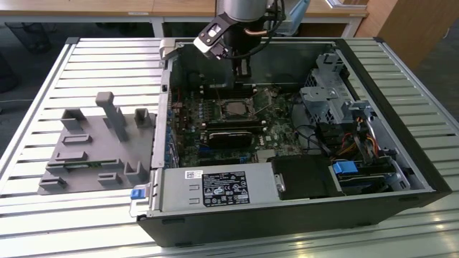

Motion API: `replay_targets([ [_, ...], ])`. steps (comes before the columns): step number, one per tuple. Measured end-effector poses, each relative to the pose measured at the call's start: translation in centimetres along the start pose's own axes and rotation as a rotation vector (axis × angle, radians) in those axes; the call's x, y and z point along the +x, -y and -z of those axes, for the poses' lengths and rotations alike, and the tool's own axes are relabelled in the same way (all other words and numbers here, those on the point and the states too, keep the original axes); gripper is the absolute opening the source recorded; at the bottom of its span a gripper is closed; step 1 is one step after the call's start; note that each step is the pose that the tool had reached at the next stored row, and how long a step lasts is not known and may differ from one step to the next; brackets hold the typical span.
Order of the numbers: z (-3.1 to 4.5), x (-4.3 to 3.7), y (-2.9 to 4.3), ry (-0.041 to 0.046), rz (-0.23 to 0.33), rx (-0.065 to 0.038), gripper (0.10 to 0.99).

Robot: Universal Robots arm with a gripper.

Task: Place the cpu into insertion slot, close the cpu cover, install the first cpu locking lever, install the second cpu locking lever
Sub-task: 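Close the cpu cover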

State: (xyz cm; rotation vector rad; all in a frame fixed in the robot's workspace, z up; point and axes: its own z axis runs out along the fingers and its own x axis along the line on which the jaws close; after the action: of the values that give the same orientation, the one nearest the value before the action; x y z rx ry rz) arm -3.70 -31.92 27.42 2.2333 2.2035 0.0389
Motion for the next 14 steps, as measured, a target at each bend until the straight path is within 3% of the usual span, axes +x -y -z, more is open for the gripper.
replay_targets([
  [5, 0.01, -0.35, 0.00, 0.0002, 0.000, 0.000, 0.106],
  [9, 0.01, -1.28, -0.02, 0.0002, 0.000, 0.000, 0.106],
  [14, -0.05, -1.36, -0.47, 0.0000, 0.008, 0.000, 0.106],
])
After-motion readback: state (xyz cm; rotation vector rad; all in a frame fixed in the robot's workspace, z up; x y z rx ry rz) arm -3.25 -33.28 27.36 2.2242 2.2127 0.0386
